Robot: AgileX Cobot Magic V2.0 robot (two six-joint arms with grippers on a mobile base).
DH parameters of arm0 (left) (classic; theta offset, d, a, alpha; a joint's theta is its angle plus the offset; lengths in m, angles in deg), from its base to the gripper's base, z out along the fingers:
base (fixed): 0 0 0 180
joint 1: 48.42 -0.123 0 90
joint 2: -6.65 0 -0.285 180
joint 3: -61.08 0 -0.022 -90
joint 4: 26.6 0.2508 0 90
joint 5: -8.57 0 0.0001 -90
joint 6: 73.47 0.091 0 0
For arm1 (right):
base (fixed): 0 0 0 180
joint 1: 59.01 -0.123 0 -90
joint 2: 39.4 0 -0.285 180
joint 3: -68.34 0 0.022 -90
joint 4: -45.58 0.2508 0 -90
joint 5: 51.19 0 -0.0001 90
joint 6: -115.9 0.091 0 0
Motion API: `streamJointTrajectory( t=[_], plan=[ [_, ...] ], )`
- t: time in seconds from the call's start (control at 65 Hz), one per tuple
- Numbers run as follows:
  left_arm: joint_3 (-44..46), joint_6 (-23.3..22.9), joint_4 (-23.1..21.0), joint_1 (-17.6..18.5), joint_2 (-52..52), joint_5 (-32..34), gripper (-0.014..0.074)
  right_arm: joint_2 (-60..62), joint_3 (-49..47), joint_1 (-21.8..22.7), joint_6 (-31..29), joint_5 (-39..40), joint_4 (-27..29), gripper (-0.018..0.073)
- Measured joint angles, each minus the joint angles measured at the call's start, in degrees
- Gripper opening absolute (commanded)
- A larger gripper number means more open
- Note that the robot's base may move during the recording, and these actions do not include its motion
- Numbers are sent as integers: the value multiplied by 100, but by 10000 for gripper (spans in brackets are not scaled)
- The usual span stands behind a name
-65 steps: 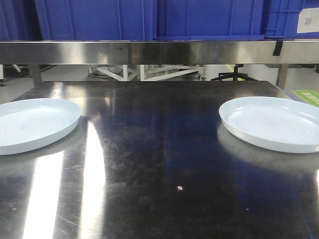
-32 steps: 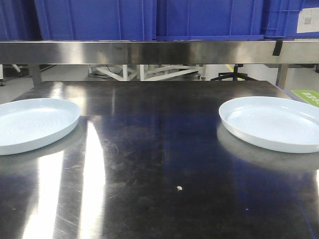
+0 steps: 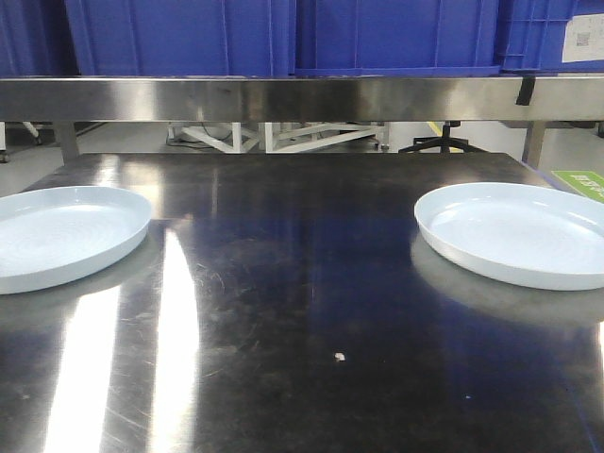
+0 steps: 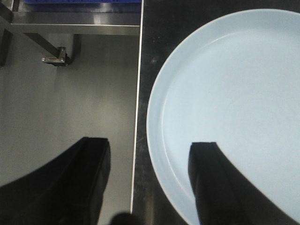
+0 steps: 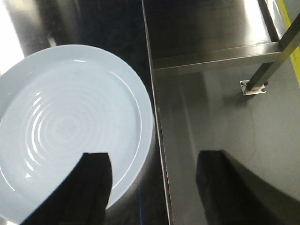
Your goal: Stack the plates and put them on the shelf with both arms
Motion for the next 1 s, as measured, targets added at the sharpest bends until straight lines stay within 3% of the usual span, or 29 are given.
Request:
streamJointTrajectory(
  t=[0.877,0.939,1.0],
  plan=[
    [71,-4,-65,-73,1148,622,434,0,0,0,0,-46,0,501],
    [84,-4,-76,-73,1144,654,389,0,0,0,0,-46,0,501],
    [84,-4,-80,-77,1154,654,258,0,0,0,0,-46,0,501]
  ],
)
